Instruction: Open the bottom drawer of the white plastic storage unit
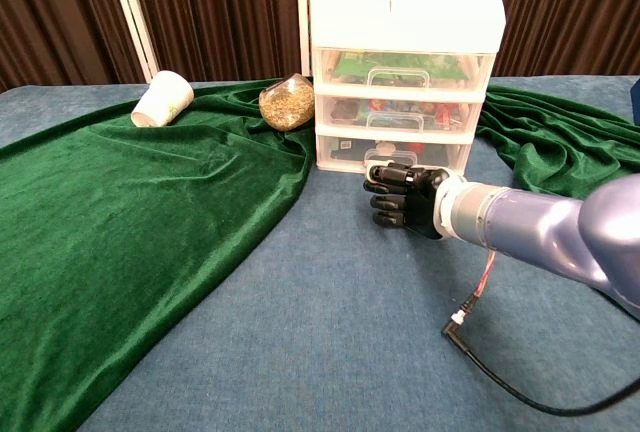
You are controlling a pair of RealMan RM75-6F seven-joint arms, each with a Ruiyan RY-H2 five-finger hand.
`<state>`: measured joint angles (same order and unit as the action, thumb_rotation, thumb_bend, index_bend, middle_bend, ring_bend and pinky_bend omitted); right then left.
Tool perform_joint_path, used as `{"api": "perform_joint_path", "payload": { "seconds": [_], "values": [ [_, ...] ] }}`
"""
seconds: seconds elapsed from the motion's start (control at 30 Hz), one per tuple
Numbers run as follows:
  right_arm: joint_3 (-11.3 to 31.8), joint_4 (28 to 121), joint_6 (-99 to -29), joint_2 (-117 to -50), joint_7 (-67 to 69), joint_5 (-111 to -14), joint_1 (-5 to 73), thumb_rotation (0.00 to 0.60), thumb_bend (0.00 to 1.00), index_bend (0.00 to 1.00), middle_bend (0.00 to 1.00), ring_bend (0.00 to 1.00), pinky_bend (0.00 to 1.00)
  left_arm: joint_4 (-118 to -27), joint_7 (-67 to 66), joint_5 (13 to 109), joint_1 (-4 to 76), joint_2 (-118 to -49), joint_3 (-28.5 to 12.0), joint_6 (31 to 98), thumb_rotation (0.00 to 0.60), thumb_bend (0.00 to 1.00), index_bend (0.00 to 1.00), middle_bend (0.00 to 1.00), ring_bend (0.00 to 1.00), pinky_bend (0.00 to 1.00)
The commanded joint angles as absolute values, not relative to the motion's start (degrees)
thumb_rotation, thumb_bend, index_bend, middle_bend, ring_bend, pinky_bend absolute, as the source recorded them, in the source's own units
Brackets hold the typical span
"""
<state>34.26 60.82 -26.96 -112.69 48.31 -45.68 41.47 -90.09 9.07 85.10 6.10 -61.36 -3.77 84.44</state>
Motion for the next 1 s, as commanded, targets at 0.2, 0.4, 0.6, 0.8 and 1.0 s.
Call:
{"api": "perform_joint_path", "payload": {
  "seconds": [0.2, 0.4, 0.6, 0.8, 1.0],
  "values": [
    [35.2, 58.8, -26.2, -113.6, 48.9, -46.5, 41.4, 0.600, 0.56, 0.14, 0.88, 0.92, 0.80, -89.8, 9.7, 84.9, 6.3, -61.3, -3.8, 83.9, 0.600, 0.09, 0.00, 0.00, 0.00, 0.00],
    [35.2, 59.3, -27.7, -113.7, 48.4, -46.8, 40.2, 0.600, 0.56, 0.14, 0.88, 0.92, 0.80, -89.8, 10.0, 84.9, 6.4, -61.2, -3.7, 83.7, 0.600, 0.09, 0.00, 0.00, 0.00, 0.00],
    [35.0, 61.6, -30.5, -113.5, 47.6, -47.0, 38.5, 0.600, 0.56, 0.14, 0.88, 0.92, 0.80, -90.0, 9.9, 85.1, 6.5, -61.2, -3.5, 83.6, 0.600, 0.09, 0.00, 0.00, 0.00, 0.00],
    [34.6, 62.7, -31.6, -113.2, 46.7, -46.2, 37.8, 0.600, 0.56, 0.14, 0.88, 0.92, 0.80, -90.4, 9.8, 85.6, 6.3, -61.1, -3.4, 84.0, 0.600, 0.09, 0.00, 0.00, 0.00, 0.00],
    [34.3, 62.6, -31.6, -113.5, 45.5, -44.9, 37.7, 0.600, 0.56, 0.14, 0.88, 0.92, 0.80, -90.4, 10.1, 85.6, 6.4, -61.0, -3.3, 83.9, 0.600, 0.09, 0.00, 0.00, 0.00, 0.00]
  ]
}}
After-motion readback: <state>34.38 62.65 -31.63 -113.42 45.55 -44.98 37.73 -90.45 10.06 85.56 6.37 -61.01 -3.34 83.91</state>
